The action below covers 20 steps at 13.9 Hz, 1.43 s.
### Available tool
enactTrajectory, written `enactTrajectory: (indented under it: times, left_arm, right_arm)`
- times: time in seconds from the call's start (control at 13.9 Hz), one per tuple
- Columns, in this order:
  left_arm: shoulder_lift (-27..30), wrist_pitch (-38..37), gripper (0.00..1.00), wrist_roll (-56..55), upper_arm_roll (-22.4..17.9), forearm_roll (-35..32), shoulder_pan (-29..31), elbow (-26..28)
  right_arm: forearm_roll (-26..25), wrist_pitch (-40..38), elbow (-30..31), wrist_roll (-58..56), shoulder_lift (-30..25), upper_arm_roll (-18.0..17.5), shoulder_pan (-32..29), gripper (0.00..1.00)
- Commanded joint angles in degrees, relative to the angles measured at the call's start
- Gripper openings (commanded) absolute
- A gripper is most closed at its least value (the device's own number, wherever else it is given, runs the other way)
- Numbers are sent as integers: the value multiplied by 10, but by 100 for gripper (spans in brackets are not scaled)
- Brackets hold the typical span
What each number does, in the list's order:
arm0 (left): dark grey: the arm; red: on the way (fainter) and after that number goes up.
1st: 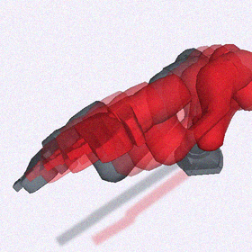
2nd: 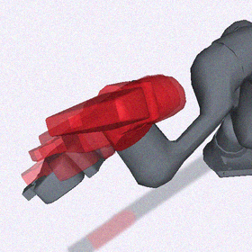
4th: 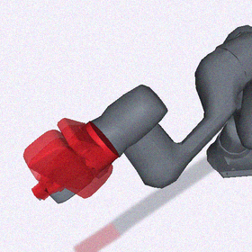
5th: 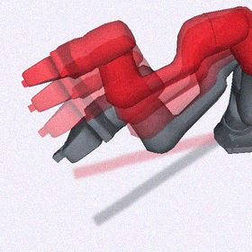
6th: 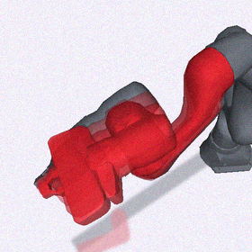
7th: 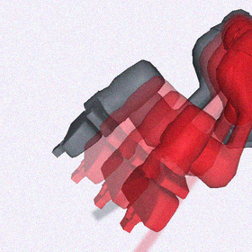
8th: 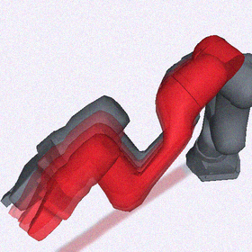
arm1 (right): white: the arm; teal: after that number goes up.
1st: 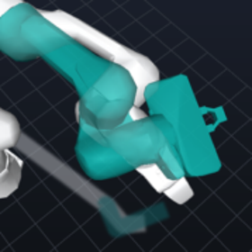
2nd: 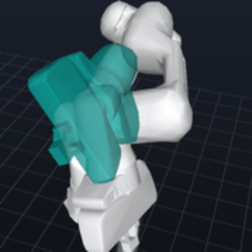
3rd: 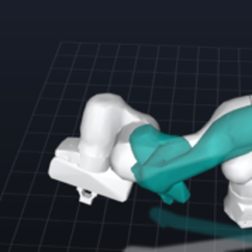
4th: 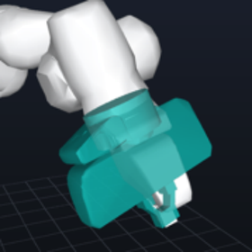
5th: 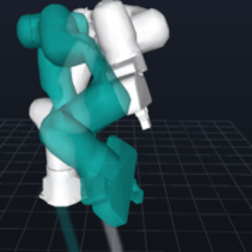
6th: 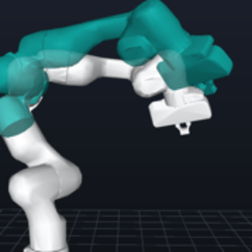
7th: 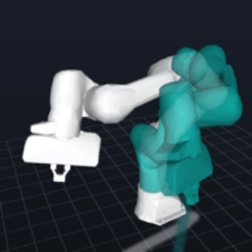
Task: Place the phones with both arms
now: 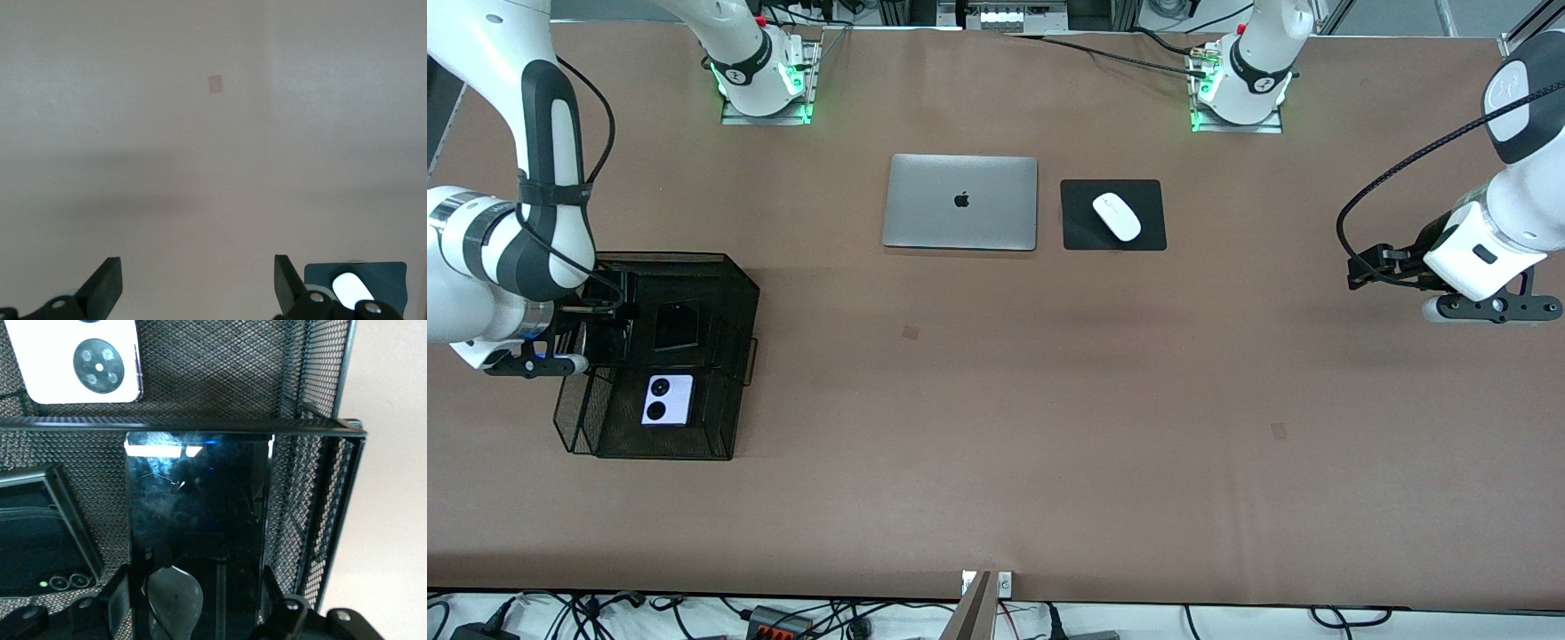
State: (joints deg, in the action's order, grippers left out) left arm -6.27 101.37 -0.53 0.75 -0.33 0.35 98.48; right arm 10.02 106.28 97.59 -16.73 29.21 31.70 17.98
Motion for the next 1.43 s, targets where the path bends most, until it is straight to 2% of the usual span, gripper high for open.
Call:
enactTrajectory:
  times: [0.0,0.07,0.14,0.5,0.79,1.08,1.36]
  left_arm:
    - [-6,-13,100,16,0,10,2,-16]
    - [-6,-13,100,25,0,11,2,-16]
    - [-6,-13,100,41,0,11,2,-16]
    - [-6,-13,100,48,0,25,5,-16]
    - [-6,-14,100,48,0,26,2,-17]
    - [-6,-25,100,58,0,24,1,-17]
    - [-6,-29,100,61,0,24,0,-25]
  right_arm:
    - [5,19,3,-11,-1,-3,-3,39]
    - [7,21,2,-11,1,-3,-4,59]
    - [8,21,-1,-9,1,-3,-4,100]
    - [7,-12,-59,13,-12,-3,5,100]
    - [7,-85,-141,63,-40,-8,16,100]
    - [6,-165,-246,61,-41,-8,18,100]
    - [8,-180,-266,77,-41,-8,21,100]
